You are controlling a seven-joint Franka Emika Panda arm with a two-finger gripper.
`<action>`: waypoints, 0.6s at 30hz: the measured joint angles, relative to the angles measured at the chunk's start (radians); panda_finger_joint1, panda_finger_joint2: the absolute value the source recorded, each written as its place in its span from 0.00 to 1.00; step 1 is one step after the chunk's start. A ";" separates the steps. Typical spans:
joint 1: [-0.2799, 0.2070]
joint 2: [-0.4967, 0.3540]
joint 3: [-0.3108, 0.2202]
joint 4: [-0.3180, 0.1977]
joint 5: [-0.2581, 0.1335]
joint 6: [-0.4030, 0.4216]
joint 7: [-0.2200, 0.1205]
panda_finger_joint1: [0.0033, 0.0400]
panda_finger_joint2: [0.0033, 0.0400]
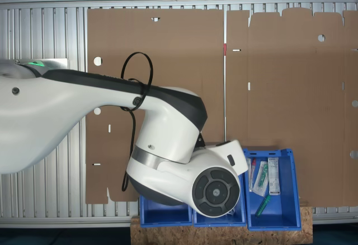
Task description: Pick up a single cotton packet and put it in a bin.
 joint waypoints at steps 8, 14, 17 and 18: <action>-0.004 -0.002 -0.077 -0.011 -0.074 -0.006 0.000 0.05 0.05; -0.007 -0.003 -0.118 -0.021 -0.117 -0.005 0.000 0.05 0.05; -0.007 -0.003 -0.131 -0.027 -0.139 0.003 0.000 0.05 0.05; -0.007 -0.003 -0.134 -0.030 -0.144 0.008 0.000 0.05 0.05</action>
